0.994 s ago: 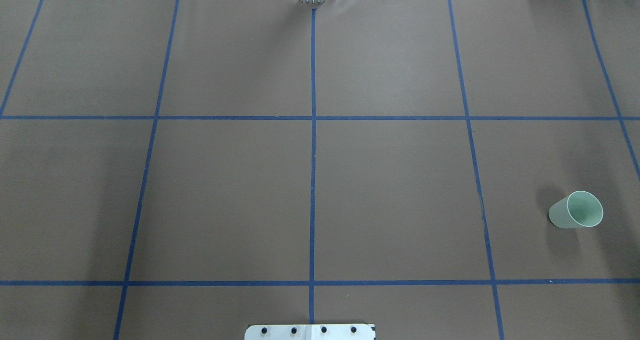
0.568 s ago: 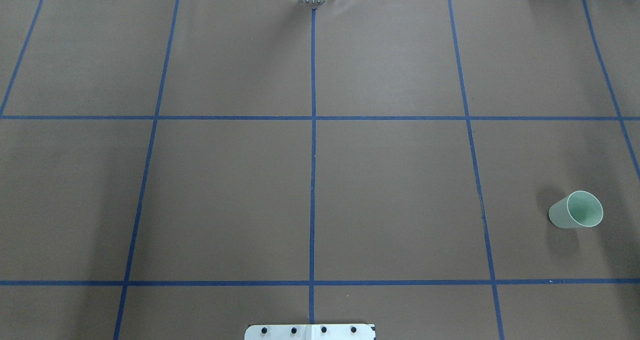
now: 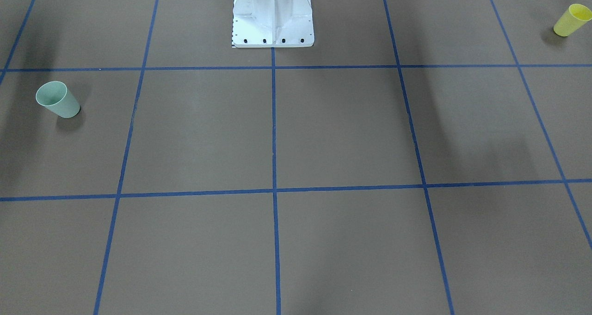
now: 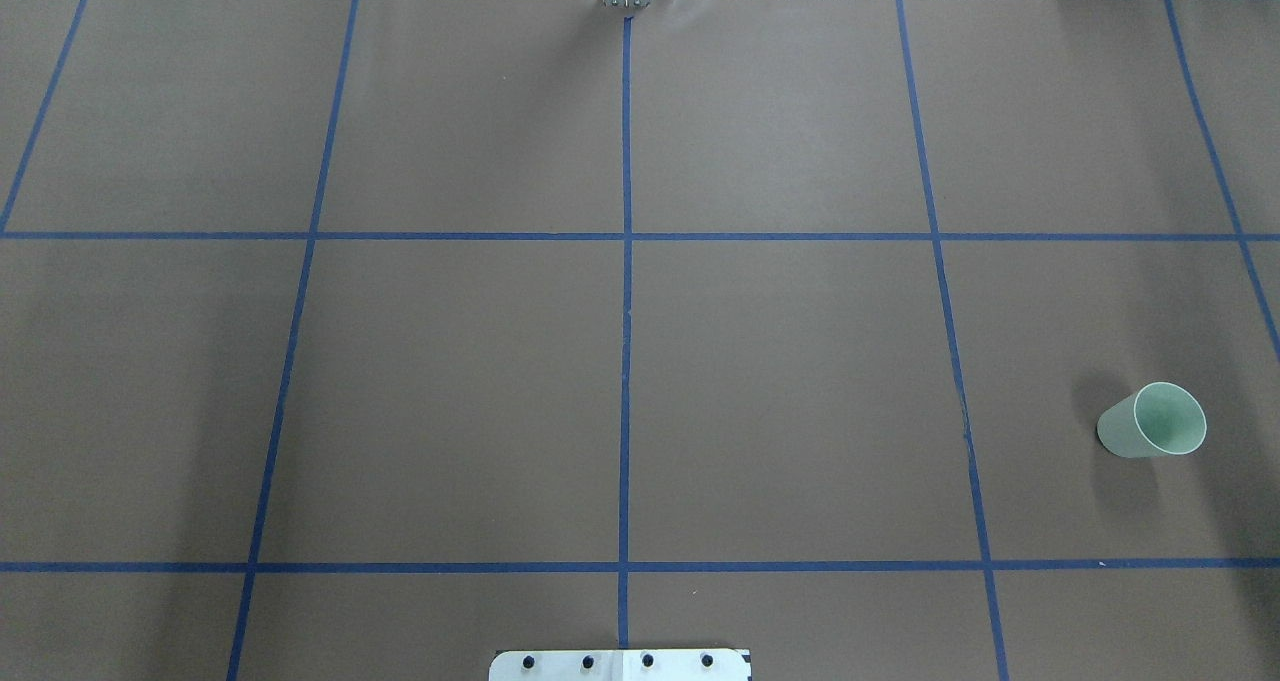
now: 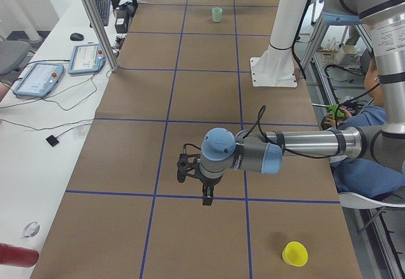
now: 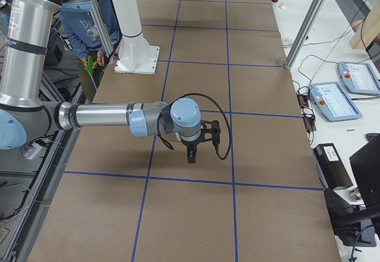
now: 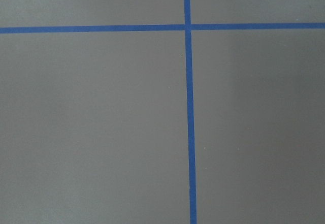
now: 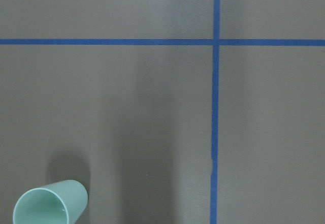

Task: Transfer and stack yellow cup on green cup

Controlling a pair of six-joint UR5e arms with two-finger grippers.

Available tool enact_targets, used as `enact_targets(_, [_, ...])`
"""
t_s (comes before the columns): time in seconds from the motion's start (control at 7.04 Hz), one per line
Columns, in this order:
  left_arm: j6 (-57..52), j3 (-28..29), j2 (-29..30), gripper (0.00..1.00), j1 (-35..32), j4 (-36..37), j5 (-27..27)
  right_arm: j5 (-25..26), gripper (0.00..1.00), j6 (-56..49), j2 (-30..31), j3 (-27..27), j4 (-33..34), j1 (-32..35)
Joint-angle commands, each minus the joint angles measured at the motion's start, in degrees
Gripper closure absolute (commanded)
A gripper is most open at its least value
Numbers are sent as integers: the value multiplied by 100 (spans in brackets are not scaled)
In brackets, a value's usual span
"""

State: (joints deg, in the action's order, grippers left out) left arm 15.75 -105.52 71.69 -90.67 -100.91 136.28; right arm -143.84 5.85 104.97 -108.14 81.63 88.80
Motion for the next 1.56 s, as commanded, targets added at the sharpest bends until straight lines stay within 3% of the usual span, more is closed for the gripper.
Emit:
enact_targets(0.0, [2525,-21,-41,0,338,-156,-284,-117,0,30,232,179,-987,-81])
enact_targets(0.43, [6089,32,73,0,2110,-508,-2064,-38,0,47,243,206,-1026,-205])
enact_targets(0.71, [7139,14,-338,0,2334,-517,-2946,-30,0,74,234,302,-1018,-362])
enact_targets(0.85, [8188,-21,-296,0,2744,-491,-3202,101,0,91,226,329,-1018,-390])
enact_targets(0.99, [9095,22,-348,0,3366,-264,-3918,337,0,91,182,494,-1035,-546])
enact_targets(1.14, [9791,6,-366,0,3572,243,-4204,627,0,100,51,548,-1035,-574])
enact_targets(1.42, [11374,-38,-314,1,4511,1855,-4532,603,0,109,32,549,-1035,-688])
